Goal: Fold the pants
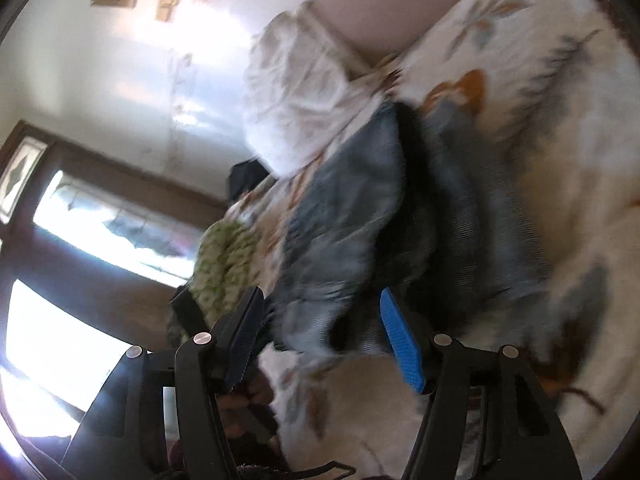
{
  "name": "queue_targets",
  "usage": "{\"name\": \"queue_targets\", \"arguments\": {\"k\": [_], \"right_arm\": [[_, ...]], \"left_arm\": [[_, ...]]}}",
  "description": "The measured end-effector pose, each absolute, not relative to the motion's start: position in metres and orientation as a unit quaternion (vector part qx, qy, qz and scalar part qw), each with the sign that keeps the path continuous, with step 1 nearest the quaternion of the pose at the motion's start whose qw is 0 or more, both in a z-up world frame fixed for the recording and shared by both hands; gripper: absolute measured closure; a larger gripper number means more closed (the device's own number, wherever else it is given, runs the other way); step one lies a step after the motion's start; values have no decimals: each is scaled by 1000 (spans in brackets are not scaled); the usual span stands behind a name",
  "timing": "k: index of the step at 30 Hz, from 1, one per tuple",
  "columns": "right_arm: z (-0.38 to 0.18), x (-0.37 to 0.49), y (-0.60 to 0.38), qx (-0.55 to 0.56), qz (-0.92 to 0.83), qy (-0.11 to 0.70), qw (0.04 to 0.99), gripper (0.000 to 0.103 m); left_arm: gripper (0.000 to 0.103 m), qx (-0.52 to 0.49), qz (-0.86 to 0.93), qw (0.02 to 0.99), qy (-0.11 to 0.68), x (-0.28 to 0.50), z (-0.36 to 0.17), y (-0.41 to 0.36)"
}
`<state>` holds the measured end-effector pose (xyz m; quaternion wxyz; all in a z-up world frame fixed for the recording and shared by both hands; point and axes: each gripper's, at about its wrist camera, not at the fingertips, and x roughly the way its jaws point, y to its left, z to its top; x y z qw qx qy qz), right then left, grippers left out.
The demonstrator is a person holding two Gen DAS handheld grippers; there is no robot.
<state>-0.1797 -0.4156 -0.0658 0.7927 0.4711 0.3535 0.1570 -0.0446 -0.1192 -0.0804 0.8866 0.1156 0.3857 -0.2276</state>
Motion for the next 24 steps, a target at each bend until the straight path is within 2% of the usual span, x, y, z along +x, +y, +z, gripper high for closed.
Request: {"name": "queue_targets", "arguments": {"k": [3, 11, 14, 16, 17, 19, 24], "right_arm": [[-65, -175, -416, 430, 90, 367, 820, 42], [-97, -150, -417, 462, 129, 427, 766, 33], [-91, -145, -403, 450, 154, 425, 770, 26], [-86, -144, -397, 439, 159, 418, 779, 27], [-84, -144, -395, 432, 159, 417, 784, 33], [-82, -145, -388, 405, 155, 426, 794, 84], [-74, -150, -378, 360, 136, 432, 816, 90]], "left_arm": [[68, 109, -230, 885, 391, -43, -80, -118], [68, 110, -229, 884, 392, -43, -81, -118], [68, 106, -229, 884, 393, -43, -82, -118], [68, 107, -229, 884, 393, -43, -81, -118], [68, 107, -229, 884, 393, -43, -81, -117], [67, 103, -232, 882, 398, -41, -81, -116], [67, 99, -233, 880, 401, -39, -82, -114]]}}
